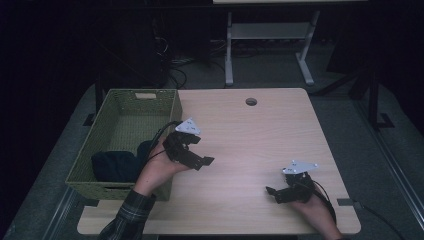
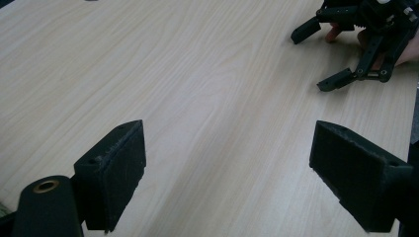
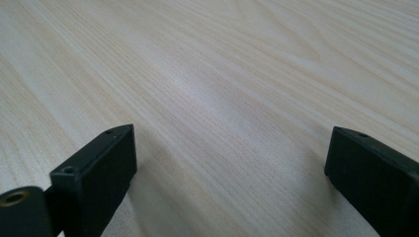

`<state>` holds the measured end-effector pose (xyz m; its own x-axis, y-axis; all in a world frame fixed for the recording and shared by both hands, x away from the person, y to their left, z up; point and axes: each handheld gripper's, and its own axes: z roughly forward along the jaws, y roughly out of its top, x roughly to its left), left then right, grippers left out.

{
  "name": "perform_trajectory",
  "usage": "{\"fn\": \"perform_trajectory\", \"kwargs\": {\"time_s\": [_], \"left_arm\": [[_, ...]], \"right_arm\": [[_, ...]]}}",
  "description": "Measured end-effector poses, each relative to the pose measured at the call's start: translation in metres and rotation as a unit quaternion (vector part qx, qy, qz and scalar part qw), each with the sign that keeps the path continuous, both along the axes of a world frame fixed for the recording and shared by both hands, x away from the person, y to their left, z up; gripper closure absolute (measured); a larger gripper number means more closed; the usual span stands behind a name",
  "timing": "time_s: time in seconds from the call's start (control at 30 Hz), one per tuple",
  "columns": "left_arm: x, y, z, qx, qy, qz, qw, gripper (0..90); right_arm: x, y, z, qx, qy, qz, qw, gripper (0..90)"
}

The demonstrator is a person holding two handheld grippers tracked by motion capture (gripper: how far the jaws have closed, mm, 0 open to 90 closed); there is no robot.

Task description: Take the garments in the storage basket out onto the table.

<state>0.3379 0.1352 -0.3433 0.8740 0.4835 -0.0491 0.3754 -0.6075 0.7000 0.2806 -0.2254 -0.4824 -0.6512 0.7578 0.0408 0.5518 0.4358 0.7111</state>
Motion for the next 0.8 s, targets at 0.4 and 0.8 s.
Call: {"fn": "perform_trajectory", "kwargs": {"time_s": [0.4, 0.8], "left_arm": [[0.002, 0.024, 0.008, -0.007, -0.009, 0.023, 0.9997, 13.9], [0.001, 0.041, 0.016, -0.005, -0.011, 0.035, 0.9993, 13.9]], "right_arm": [[0.0, 0.0, 0.0, -0.001, 0.001, 0.0, 1.0, 5.3], [0.0, 0.0, 0.0, -0.001, 0.001, 0.0, 1.0, 5.3]]}}
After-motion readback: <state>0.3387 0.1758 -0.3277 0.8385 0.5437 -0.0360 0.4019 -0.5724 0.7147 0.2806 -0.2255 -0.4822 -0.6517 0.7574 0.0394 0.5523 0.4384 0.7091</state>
